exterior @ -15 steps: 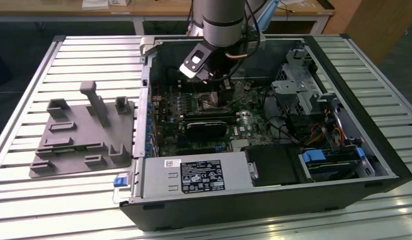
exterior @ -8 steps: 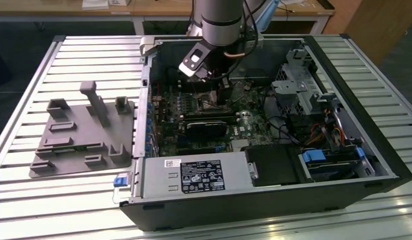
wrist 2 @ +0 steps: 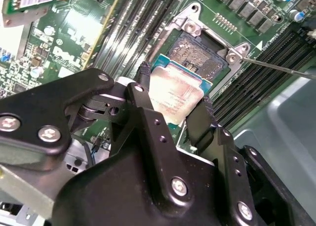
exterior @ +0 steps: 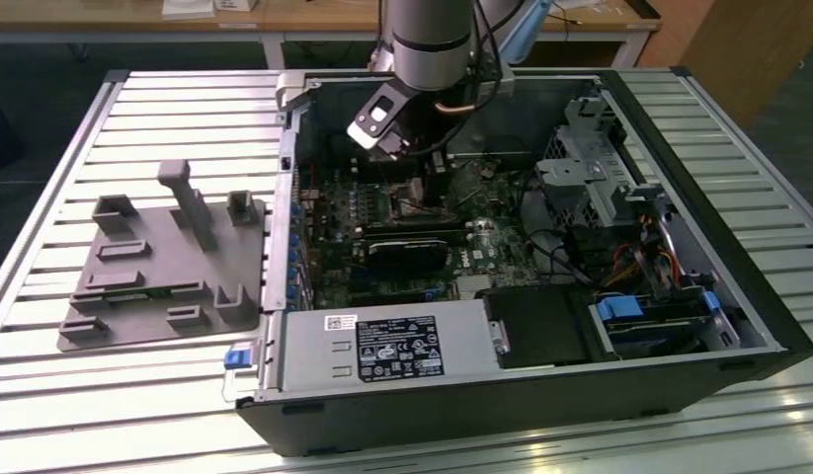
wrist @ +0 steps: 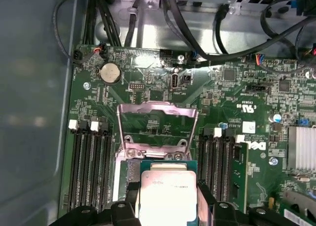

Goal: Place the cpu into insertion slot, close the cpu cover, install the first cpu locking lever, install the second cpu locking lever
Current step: 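Place the cpu into insertion slot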

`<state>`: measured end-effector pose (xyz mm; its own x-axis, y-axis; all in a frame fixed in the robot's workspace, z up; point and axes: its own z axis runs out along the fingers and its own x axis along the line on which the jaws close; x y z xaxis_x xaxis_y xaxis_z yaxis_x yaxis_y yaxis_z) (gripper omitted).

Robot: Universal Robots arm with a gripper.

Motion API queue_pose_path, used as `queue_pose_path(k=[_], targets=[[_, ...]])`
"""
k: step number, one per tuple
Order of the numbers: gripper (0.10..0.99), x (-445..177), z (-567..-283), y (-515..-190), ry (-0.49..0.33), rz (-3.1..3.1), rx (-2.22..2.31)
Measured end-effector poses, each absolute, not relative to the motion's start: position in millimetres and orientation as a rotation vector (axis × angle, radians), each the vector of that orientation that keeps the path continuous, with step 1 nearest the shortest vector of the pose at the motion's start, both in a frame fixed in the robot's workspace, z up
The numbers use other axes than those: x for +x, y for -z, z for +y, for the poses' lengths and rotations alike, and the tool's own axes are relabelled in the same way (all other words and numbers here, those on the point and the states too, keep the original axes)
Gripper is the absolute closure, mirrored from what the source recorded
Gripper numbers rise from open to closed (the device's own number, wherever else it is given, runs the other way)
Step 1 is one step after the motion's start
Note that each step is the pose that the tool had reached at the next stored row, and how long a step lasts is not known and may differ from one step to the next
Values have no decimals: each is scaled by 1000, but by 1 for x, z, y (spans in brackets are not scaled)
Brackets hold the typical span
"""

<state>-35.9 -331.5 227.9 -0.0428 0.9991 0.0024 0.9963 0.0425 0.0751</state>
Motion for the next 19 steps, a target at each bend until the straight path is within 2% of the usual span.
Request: queue_pose_path(k=[19], targets=[[545, -45, -324, -212, -84, 2171, 2197]])
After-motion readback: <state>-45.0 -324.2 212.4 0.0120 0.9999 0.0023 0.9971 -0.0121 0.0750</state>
